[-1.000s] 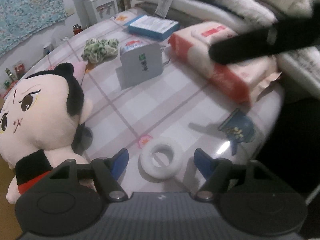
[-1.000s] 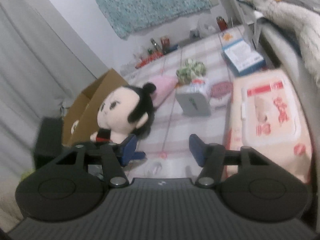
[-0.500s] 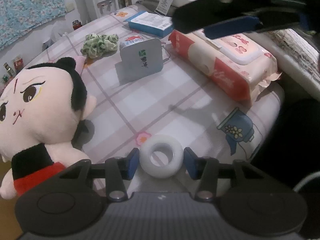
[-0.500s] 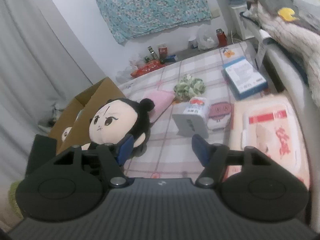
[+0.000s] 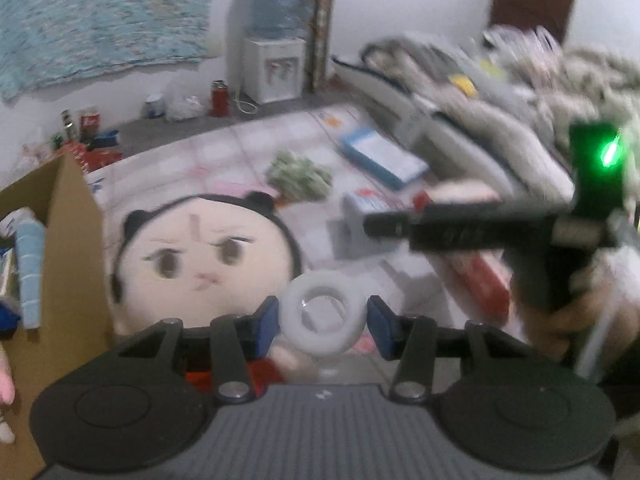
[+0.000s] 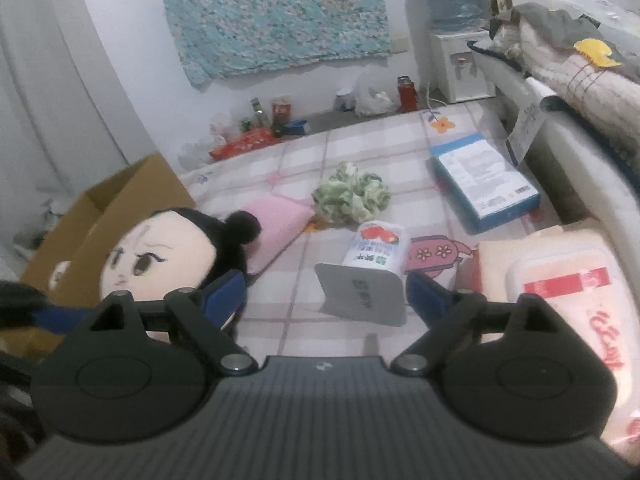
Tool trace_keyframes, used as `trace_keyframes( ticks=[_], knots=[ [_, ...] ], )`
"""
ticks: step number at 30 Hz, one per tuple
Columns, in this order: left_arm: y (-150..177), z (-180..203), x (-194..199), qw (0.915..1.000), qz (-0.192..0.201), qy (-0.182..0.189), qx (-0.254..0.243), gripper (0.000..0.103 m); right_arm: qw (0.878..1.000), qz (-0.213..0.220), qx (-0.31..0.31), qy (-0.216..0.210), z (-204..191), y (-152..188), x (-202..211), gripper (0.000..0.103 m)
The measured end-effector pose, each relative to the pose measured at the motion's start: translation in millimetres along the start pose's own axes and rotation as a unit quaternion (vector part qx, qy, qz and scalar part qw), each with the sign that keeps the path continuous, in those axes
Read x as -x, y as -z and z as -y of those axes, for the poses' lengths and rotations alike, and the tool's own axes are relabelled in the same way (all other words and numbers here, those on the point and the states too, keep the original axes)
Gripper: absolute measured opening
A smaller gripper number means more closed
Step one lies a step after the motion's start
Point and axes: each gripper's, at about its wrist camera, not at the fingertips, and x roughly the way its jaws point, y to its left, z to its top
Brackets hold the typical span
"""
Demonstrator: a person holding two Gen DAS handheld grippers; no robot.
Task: Organize soft objects
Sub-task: 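Lift the tape roll with the left gripper while the right gripper grasps the white yogurt cup, then carry the tape roll and yogurt cup over the cardboard box with both tools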
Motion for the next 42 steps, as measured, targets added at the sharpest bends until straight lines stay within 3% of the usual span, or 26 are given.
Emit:
trace_keyframes(
  ticks=[5,13,14,15,16,17,24,29,33,37,42],
  knots=[
    [-3,-26,18,0.9989,0.024,-0.002,0.039,0.049,0.997,-0.001,0.017,0.071,-12,10,-28,0.088],
    [0,-54,26,0.9966,0.04,0.003,0.072,0.049,0.992,0.004,0.001,0.13,-15,18,-66,0.087],
    [1,-56,26,0.9964,0.04,0.004,0.075,0.049,0.991,0.009,0.005,0.134,-15,19,-69,0.084],
    [2,-58,27,0.9962,0.041,0.005,0.077,0.049,0.99,0.011,0.006,0.137,-15,18,-72,0.07],
    [3,-59,28,0.996,0.041,0.005,0.079,0.049,0.99,0.009,0.005,0.139,-15,18,-73,0.062],
    [3,-60,28,0.9959,0.042,0.005,0.08,0.049,0.99,0.007,0.002,0.14,-14,18,-74,0.061],
    [8,-64,37,0.9951,0.05,0.001,0.085,0.049,0.991,-0.019,0.013,0.131,-20,9,-39,0.06],
    [11,-67,43,0.9939,0.054,0.009,0.096,0.049,0.99,-0.12,0.006,0.072,-13,-7,-14,0.06],
    [14,-66,46,0.9928,0.058,0.017,0.103,0.049,0.983,-0.157,0.05,0.086,-20,-4,-14,0.06],
    [17,-65,44,0.9928,0.049,0.016,0.108,0.049,0.979,-0.157,0.084,0.101,-29,3,-19,0.062],
    [21,-70,54,0.992,0.055,0.005,0.114,0.049,0.979,-0.156,0.084,0.105,-26,3,-26,0.062]
  ],
)
